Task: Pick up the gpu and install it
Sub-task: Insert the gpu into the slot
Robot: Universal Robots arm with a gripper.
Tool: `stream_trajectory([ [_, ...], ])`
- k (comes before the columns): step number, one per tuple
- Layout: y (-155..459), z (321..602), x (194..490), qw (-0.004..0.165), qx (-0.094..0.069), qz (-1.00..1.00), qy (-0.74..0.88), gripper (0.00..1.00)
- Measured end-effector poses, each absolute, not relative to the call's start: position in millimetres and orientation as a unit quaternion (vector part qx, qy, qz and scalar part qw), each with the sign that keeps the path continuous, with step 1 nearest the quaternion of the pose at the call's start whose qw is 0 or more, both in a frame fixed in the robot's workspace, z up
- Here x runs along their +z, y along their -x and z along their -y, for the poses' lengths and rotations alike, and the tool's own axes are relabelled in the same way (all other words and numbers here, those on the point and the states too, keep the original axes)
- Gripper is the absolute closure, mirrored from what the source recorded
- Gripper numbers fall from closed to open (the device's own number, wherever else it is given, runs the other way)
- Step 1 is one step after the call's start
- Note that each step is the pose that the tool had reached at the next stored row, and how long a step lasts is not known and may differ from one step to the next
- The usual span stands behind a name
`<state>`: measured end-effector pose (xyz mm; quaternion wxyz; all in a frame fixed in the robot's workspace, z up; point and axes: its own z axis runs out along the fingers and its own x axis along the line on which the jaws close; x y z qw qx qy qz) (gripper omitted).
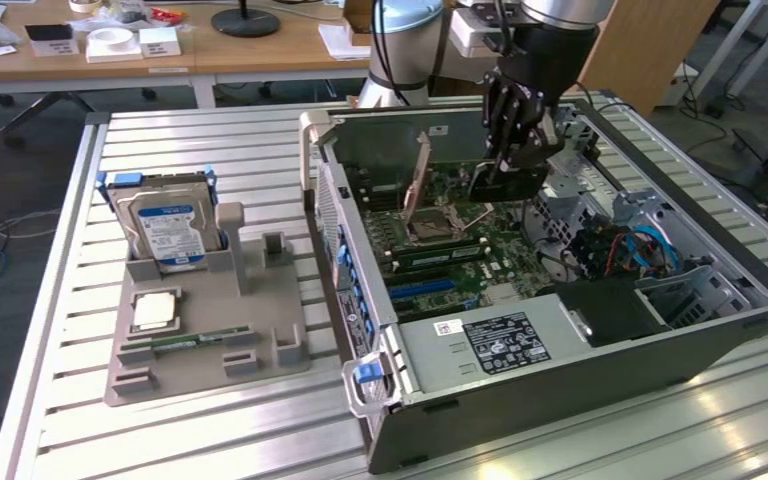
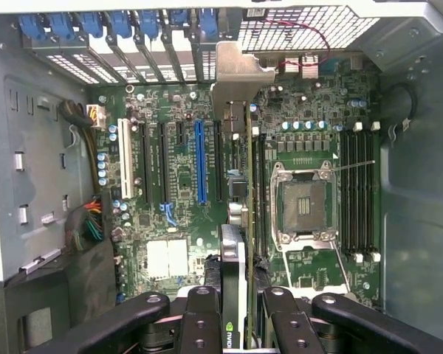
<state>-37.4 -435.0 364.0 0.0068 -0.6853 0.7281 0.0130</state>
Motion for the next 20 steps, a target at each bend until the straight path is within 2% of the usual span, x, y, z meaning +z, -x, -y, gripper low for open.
stream_trajectory([
  [20,37.4,441.0,363.7,0.007,0.013,-0.728,0.685,0.73],
])
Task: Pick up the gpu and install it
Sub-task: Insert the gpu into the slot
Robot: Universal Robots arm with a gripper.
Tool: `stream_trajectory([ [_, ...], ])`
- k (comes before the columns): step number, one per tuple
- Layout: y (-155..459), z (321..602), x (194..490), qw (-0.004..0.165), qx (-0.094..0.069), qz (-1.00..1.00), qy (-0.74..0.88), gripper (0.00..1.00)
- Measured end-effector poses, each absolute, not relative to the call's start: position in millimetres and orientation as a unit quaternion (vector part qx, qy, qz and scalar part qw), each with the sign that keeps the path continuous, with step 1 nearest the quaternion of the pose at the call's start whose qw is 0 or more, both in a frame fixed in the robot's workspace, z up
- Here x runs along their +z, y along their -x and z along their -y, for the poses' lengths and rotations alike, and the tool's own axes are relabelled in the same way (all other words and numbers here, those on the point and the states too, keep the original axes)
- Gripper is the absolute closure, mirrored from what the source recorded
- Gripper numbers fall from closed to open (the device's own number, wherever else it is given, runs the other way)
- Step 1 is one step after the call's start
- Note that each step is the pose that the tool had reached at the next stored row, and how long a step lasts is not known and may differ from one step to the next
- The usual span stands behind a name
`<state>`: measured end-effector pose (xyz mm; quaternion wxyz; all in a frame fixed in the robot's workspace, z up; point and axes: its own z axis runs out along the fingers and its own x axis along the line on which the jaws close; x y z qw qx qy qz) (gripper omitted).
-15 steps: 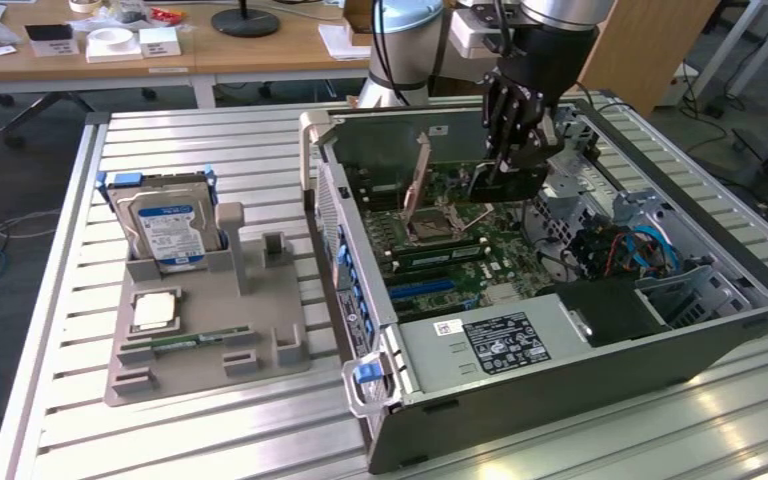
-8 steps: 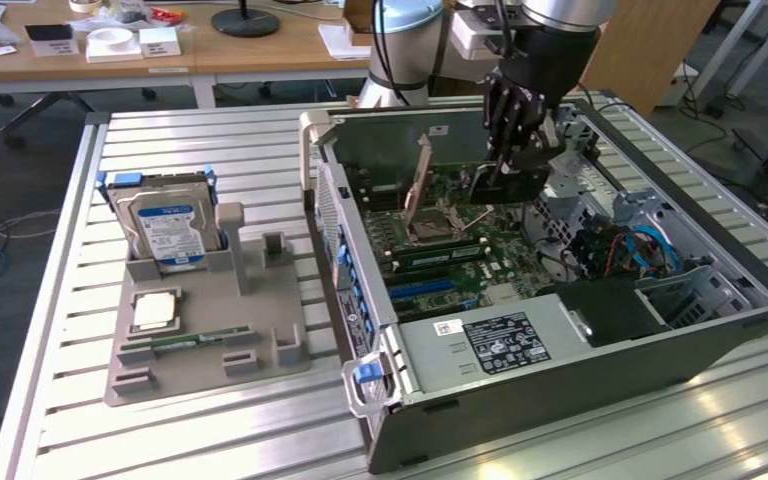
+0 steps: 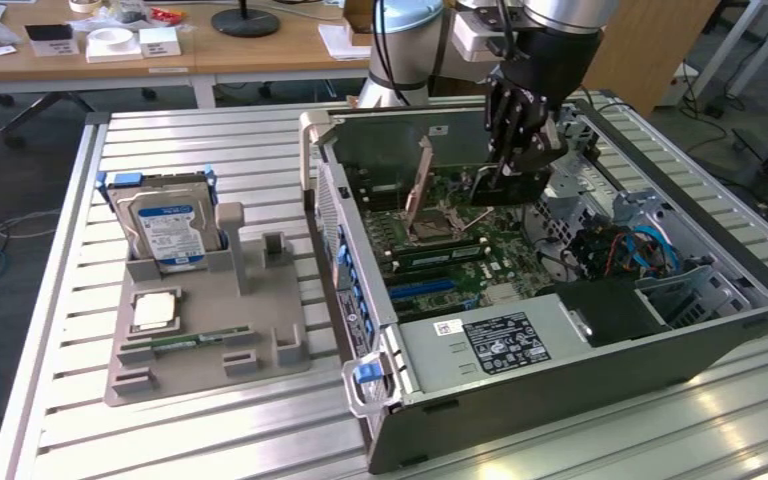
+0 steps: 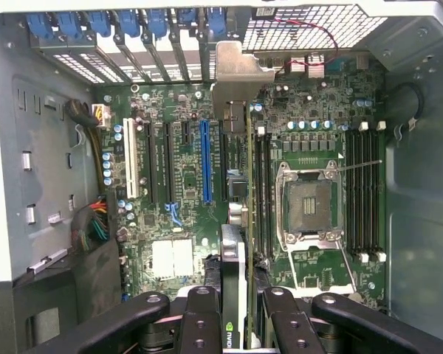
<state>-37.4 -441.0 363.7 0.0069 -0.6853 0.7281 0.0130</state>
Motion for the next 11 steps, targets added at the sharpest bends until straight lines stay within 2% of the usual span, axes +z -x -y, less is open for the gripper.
stream_trajectory([
  [11,37.4,443.6,359.6,0.007,0.013,-0.728,0.685,0.73],
])
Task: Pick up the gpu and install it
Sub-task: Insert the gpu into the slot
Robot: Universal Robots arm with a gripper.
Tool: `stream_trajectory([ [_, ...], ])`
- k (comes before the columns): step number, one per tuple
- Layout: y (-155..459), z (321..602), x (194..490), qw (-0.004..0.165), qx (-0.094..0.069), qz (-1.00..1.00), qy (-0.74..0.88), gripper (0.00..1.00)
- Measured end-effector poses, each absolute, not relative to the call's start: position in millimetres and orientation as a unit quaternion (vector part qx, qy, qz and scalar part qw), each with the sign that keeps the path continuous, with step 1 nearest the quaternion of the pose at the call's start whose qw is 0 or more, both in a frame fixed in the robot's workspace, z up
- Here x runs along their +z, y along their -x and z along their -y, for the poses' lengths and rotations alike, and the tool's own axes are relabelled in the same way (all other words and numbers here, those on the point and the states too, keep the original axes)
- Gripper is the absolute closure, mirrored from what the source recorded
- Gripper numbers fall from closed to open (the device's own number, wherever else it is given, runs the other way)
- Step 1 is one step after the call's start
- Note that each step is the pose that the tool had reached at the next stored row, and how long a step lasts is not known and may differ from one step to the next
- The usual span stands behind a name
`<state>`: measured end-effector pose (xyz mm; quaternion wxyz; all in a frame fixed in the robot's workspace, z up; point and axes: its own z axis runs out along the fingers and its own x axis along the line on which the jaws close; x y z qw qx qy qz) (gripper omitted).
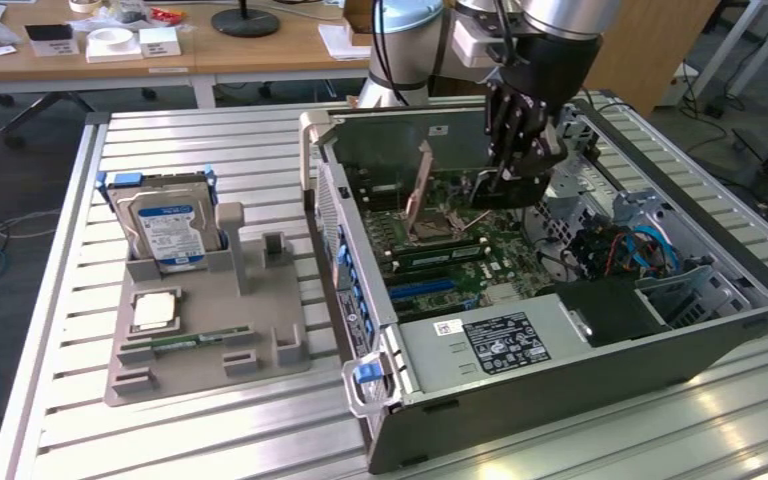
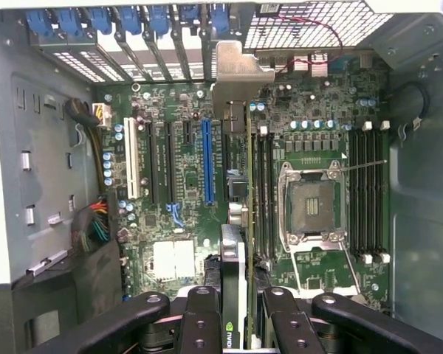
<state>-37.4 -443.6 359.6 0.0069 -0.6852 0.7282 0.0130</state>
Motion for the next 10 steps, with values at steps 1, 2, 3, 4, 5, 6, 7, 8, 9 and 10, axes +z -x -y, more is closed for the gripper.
stream_trajectory([
  [1,37.5,443.8,359.1,0.007,0.013,-0.728,0.685,0.73],
  [2,37.4,444.0,358.4,0.007,0.013,-0.728,0.685,0.73],
  [3,37.4,444.1,357.4,0.007,0.013,-0.728,0.685,0.73],
  [4,37.4,444.2,356.3,0.007,0.013,-0.728,0.685,0.73],
  [5,37.4,444.2,355.4,0.007,0.013,-0.728,0.685,0.73],
  [6,37.4,444.2,355.2,0.007,0.013,-0.728,0.685,0.73],
  [7,37.4,444.2,355.2,0.007,0.013,-0.728,0.685,0.73],
  [8,37.4,444.2,355.2,0.007,0.013,-0.728,0.685,0.73],
  [9,37.4,444.2,355.2,0.007,0.013,-0.728,0.685,0.73],
  [10,37.4,444.2,355.1,0.007,0.013,-0.728,0.685,0.73],
])
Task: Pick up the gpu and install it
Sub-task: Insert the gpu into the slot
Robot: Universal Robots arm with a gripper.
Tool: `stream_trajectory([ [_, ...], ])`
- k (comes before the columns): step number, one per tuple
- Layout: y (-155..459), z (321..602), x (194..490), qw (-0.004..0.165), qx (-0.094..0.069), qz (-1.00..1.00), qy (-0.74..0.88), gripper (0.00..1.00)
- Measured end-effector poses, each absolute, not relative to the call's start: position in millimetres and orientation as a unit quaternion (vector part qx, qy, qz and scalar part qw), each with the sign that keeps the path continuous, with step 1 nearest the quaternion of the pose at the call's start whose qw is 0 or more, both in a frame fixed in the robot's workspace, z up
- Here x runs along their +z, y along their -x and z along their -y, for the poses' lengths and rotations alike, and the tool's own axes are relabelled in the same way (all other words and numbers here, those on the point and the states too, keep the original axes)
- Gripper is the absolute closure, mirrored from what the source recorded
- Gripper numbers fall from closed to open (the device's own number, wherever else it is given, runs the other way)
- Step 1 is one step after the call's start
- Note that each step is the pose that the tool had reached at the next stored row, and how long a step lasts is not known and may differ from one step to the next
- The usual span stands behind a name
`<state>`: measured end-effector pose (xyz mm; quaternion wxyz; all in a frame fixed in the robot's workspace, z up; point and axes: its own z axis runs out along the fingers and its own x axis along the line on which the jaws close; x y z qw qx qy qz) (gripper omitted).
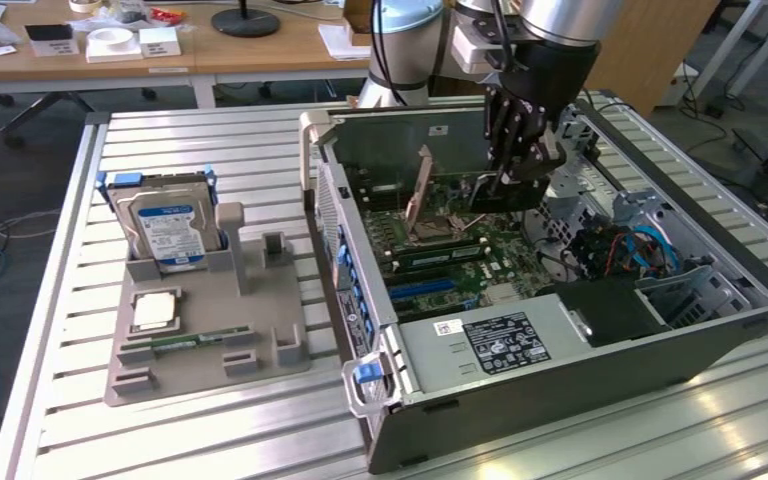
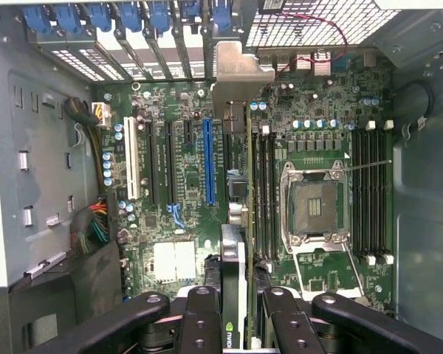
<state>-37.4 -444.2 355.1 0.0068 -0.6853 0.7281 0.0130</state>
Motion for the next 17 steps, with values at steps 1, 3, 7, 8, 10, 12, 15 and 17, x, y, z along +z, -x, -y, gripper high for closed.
stream_trajectory([
  [1,37.4,444.2,355.0,0.007,0.013,-0.728,0.685,0.73],
  [3,37.4,445.0,354.9,0.007,0.013,-0.728,0.685,0.73],
  [7,37.4,446.1,354.9,0.007,0.013,-0.728,0.685,0.73],
  [8,37.4,446.1,354.8,0.007,0.013,-0.728,0.685,0.73],
  [10,37.4,446.2,354.7,0.007,0.013,-0.728,0.685,0.73],
  [12,37.4,446.4,354.4,0.007,0.013,-0.728,0.685,0.73],
  [15,37.4,446.9,354.4,0.007,0.013,-0.728,0.685,0.73],
  [17,37.4,447.2,354.4,0.007,0.013,-0.728,0.685,0.73],
])
